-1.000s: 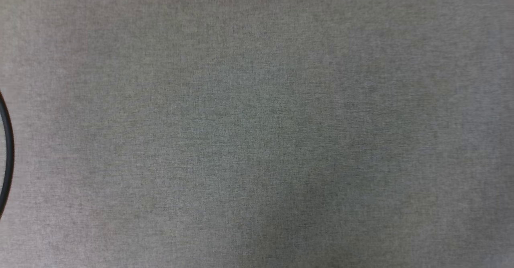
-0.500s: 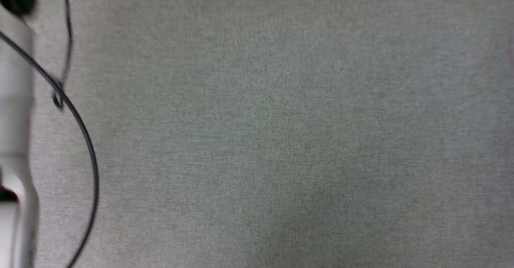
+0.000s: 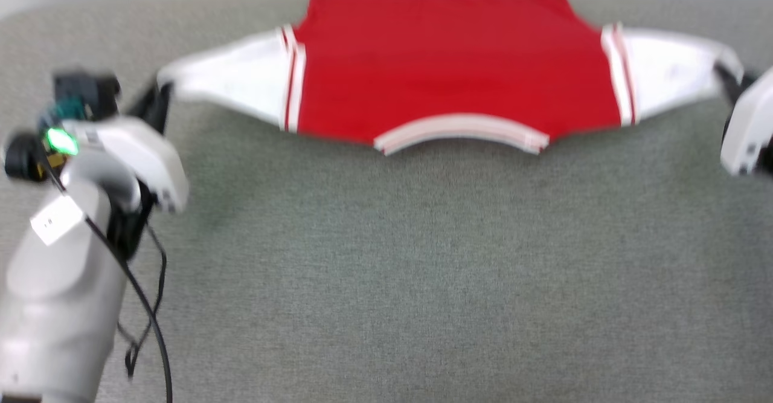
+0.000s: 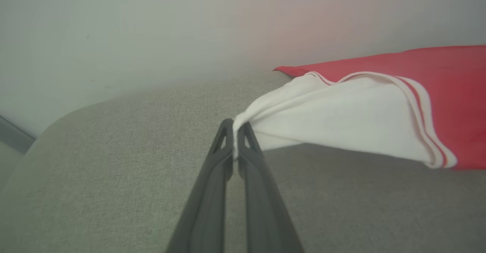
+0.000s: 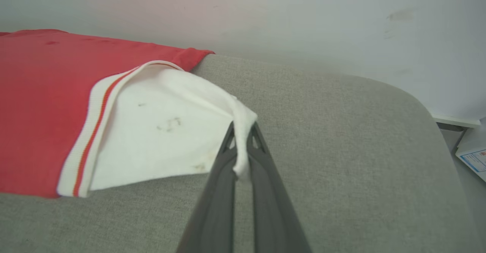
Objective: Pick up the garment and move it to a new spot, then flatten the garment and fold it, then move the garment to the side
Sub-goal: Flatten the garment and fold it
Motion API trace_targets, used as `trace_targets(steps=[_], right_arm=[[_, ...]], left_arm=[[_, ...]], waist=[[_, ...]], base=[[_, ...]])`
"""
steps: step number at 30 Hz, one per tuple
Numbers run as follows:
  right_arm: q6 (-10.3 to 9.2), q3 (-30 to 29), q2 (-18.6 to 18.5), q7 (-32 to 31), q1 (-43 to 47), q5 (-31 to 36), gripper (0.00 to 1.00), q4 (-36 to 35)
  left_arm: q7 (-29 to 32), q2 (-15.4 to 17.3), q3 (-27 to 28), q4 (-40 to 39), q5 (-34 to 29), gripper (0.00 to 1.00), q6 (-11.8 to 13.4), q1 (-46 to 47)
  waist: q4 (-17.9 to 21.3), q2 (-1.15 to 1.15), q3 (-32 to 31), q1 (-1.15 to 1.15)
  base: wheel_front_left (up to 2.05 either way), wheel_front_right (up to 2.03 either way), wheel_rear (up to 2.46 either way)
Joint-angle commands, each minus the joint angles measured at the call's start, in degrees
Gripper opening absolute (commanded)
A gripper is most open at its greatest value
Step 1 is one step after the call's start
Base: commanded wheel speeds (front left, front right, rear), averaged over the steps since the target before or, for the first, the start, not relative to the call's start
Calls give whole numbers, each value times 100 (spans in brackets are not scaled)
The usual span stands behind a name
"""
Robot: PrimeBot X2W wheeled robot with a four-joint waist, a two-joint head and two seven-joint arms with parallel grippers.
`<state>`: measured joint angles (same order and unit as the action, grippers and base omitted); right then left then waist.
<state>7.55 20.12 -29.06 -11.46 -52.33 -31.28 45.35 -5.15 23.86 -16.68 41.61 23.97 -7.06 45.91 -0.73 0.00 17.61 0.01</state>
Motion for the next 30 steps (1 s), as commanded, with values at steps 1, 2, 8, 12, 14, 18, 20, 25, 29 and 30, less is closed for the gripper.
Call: trace_targets(steps=[1,2,8,12,14,18,20,25,29,30], right_arm=[[-12,23,-161,-142,357,-164,0,-98],[-12,40,-209,-216,507,-231,0,-166],[-13,-65,-419,-591,1405,-635,0,-479],[-13,-162,-514,-938,1996,-843,0,-730],[-13,-224,-549,-1148,2301,-954,0,-886],[-13,-484,-629,-1509,2907,-1138,0,-1232],[-13,-631,-651,-1697,3236,-1193,0,-1407],[-12,-940,-618,-2150,3888,-1285,0,-1805],[-12,-1260,-584,-2563,4535,-1236,0,-2309],[-12,-1370,-558,-2637,4663,-1205,0,-2422]], left_arm=[[149,97,-33,-74,85,0,2,-344],[251,118,-58,-117,131,0,0,-515],[946,282,-203,-586,537,0,-21,-1504],[1398,472,-276,-1093,750,0,-21,-2173],[1616,566,-294,-1376,849,0,-20,-2523],[2089,764,-297,-2004,1073,0,55,-3206],[2352,865,-301,-2360,1200,0,104,-3549],[2772,1036,-274,-3032,1435,0,249,-4165],[3200,1178,-288,-3688,1701,0,370,-4712],[3287,1201,-283,-3830,1766,0,403,-4819]], waist=[[-40,0,-334,-1],[-46,0,-400,-1],[-97,0,-779,-1],[-109,0,-1007,-1],[-107,0,-1121,-1],[-104,0,-1304,-1],[-105,0,-1382,-1],[-103,0,-1500,-1],[-109,0,-1559,-1],[-112,0,-1565,-1]], base=[[0,0,0],[0,0,0],[0,0,0],[0,0,0],[0,0,0],[0,0,0],[0,0,0],[0,0,0],[0,0,0],[0,0,0]])
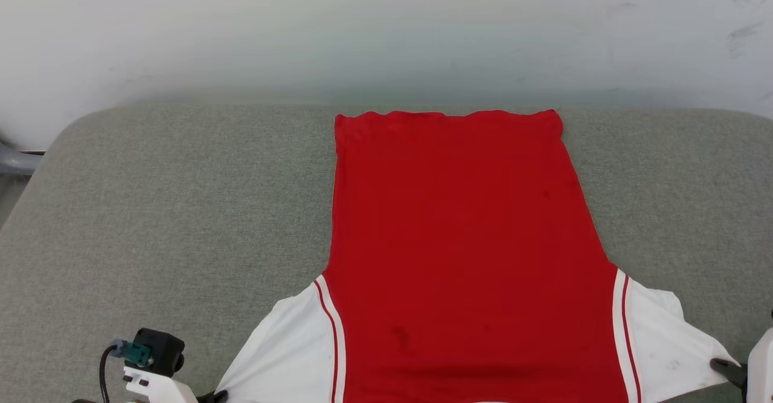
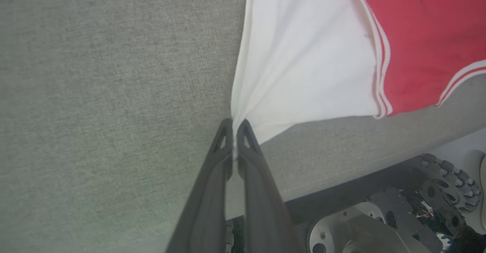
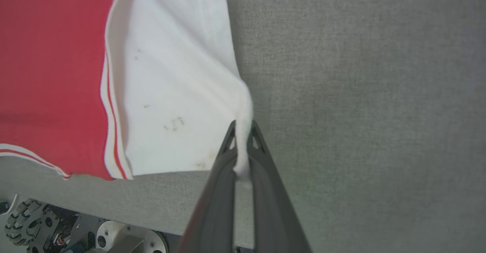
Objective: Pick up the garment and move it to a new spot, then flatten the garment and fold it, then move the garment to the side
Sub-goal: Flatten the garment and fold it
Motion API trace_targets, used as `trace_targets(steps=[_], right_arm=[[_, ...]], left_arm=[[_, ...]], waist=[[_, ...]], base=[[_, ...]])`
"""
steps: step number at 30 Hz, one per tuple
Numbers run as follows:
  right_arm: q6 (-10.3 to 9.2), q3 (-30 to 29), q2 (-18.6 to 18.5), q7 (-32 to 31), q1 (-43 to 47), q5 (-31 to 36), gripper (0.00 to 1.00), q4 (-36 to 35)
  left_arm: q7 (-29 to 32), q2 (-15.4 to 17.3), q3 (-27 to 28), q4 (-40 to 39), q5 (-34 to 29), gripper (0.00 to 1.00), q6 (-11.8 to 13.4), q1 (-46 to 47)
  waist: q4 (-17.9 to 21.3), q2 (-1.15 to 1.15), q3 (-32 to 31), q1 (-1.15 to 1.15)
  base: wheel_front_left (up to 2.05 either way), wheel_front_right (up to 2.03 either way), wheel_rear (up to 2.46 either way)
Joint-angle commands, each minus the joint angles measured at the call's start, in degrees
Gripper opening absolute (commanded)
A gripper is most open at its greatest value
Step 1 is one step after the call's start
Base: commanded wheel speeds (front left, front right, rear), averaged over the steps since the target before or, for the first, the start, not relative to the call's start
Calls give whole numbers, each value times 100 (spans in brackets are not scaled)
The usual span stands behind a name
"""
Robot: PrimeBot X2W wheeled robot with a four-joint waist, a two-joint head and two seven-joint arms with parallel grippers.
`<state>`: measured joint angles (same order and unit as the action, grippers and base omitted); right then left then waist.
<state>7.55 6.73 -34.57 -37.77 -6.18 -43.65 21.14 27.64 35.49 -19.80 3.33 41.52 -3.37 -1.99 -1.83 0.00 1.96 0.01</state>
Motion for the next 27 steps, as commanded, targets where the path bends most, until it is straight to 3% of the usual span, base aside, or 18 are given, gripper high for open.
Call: trace_targets(steps=[1,11,12,13,20,27], right_arm=[[-11,-137,27,-74,172,78,0,-114],[-11,-977,449,-804,807,593,0,-1147],[-11,-994,430,-823,812,634,80,-1270],[-11,-1027,428,-929,836,619,100,-1338],[-9,-1442,459,-1610,273,476,100,-2162],[-9,-1593,513,-2544,-1265,599,100,-2588]], left_arm=[[79,72,32,-139,44,0,67,-125],[316,110,42,-1030,268,0,280,-551],[325,121,38,-1096,255,0,284,-534],[336,129,32,-1164,240,0,285,-512],[472,207,-47,-1842,110,0,337,-340],[610,336,-92,-2475,-145,0,344,-30]], waist=[[-2,0,-4,-1],[-19,0,121,-1],[-30,0,161,-1],[-41,0,216,-1],[-201,0,846,-1],[-563,0,1751,-1]], base=[[0,0,0],[0,0,0],[0,0,0],[0,0,0],[0,0,0],[0,0,0]])
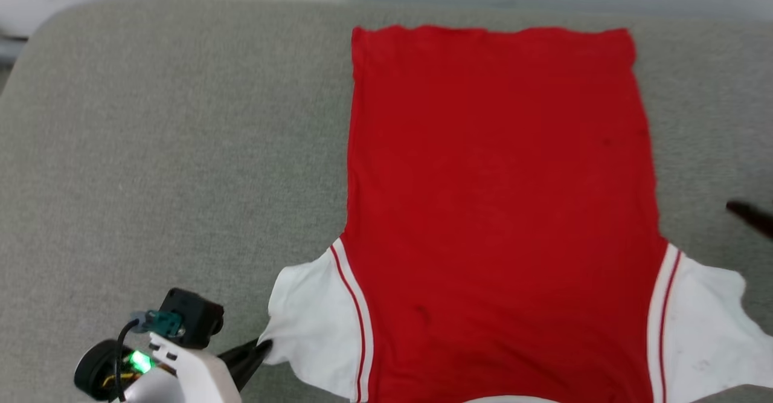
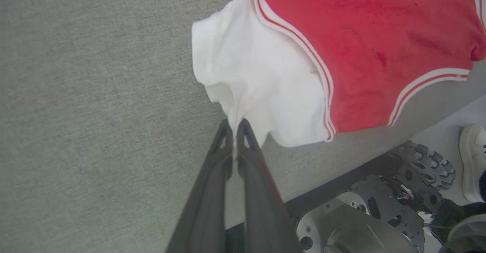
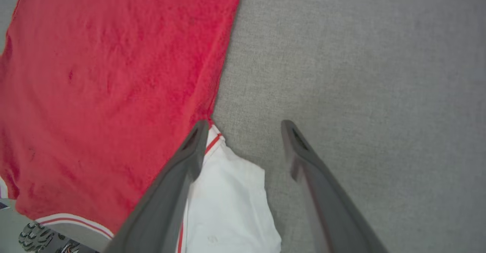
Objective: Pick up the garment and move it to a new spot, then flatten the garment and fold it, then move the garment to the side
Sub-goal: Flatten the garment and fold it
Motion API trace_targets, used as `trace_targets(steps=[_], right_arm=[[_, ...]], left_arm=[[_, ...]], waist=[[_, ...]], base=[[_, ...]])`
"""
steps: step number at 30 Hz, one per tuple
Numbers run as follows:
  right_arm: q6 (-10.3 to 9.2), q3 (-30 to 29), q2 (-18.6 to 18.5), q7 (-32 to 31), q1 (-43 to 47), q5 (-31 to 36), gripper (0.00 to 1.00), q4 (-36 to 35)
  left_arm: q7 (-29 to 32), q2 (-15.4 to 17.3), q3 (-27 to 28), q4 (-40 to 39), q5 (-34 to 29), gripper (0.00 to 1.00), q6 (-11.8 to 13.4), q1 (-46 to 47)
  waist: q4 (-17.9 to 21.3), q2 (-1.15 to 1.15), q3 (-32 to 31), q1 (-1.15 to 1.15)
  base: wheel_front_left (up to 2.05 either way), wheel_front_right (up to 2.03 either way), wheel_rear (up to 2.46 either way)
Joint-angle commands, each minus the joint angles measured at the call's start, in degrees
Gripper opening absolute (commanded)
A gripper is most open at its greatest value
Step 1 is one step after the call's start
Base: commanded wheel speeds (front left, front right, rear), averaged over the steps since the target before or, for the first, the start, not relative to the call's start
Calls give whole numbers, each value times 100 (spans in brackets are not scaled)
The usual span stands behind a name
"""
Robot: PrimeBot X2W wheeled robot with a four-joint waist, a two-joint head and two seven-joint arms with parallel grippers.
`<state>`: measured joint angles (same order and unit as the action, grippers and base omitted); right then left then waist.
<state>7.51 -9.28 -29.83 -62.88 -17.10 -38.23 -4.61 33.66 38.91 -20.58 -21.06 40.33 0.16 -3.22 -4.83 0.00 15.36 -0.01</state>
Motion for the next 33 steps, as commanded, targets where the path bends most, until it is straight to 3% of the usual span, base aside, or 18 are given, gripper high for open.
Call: trace_targets(steps=[1,7,16,25,32,33], right_arm=[[-4,-6,32,-187,-448,121,100,12],[-4,14,112,-868,-2185,695,100,657],[-4,-324,-12,-1082,-3909,1802,100,2015],[-4,-497,-130,-1067,-4523,2518,100,2715],[-4,-321,-7,-1029,-4363,2549,100,3076],[-4,-277,-11,-1039,-4309,2557,70,3098]], left_arm=[[12,-33,-41,-102,-58,0,-20,167],[31,-173,-232,-262,-229,0,-116,544],[-104,-473,-549,-180,-365,0,-328,1006],[-267,-665,-721,-146,-453,0,-404,1185],[-359,-722,-744,-81,-479,0,-407,1243],[-362,-727,-748,-70,-478,0,-410,1249]], waist=[[-350,0,549,1],[-826,0,1160,1],[-1581,0,1687,1],[-1986,0,2045,1],[-2014,0,2092,1],[-2012,0,2090,1]], base=[[0,0,0],[0,0,0],[0,0,0],[0,0,0],[0,0,0],[0,0,0]])
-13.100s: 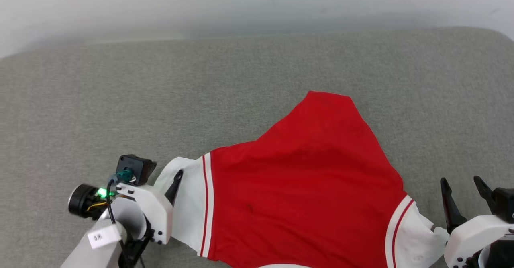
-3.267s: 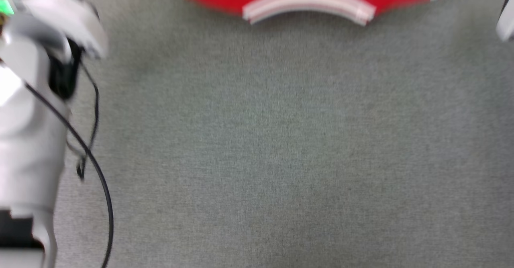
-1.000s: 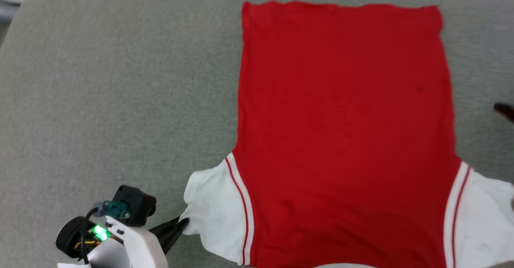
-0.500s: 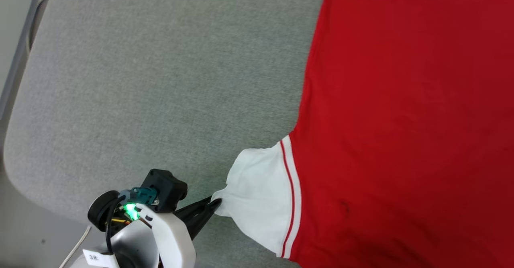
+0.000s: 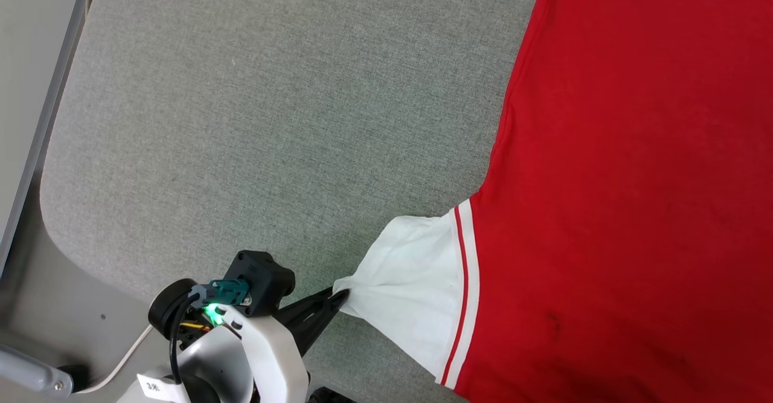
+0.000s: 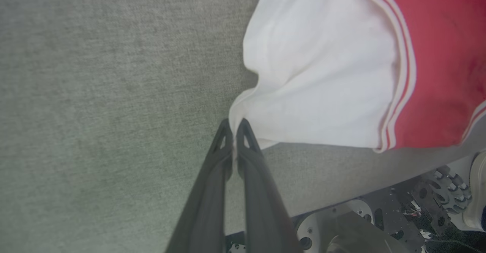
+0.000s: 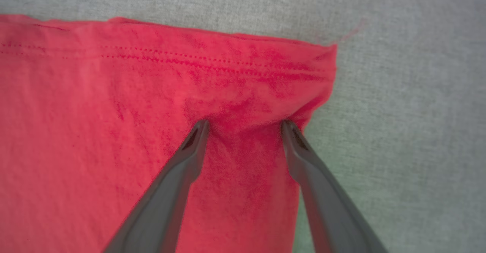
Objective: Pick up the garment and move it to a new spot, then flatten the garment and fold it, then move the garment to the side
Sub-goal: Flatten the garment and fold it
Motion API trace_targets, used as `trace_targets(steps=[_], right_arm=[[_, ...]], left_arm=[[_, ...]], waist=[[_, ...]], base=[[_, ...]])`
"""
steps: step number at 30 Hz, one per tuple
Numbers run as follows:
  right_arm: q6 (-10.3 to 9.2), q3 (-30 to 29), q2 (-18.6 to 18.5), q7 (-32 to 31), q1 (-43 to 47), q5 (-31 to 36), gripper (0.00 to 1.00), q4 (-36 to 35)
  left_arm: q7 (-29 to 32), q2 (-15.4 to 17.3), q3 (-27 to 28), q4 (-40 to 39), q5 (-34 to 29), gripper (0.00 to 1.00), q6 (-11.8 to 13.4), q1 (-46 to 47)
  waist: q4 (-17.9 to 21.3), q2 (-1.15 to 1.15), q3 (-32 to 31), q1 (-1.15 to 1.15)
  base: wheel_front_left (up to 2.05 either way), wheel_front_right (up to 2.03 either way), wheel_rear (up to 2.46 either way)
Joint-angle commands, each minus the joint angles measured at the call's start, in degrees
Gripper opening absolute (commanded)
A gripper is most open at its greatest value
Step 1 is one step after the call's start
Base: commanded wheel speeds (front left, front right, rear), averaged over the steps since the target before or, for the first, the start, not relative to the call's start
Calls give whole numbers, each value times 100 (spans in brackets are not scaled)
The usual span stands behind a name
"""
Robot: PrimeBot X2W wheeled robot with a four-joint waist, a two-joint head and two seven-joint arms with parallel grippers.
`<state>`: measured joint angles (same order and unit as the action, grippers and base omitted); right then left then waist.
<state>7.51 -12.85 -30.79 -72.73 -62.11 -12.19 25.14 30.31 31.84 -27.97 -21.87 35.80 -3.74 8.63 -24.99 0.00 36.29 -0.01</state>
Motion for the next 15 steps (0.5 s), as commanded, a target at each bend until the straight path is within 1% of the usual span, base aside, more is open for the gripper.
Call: trace_targets(steps=[1,2,9,15], right_arm=[[-4,143,81,-98,250,-49,5,152],[-4,195,81,-155,303,-80,0,169],[-4,300,-27,-196,501,-147,0,164],[-4,413,-17,-37,785,-298,0,213]], left_arm=[[-36,-31,-13,17,-27,0,-23,79],[-55,-43,-13,22,-22,0,-22,88],[-89,-33,9,71,-26,0,14,96],[-133,-29,48,195,-5,0,50,105]], waist=[[8,0,-5,1],[15,0,-10,1],[99,0,-82,1],[366,0,-412,1]], base=[[0,0,0],[0,0,0],[0,0,0],[0,0,0]])
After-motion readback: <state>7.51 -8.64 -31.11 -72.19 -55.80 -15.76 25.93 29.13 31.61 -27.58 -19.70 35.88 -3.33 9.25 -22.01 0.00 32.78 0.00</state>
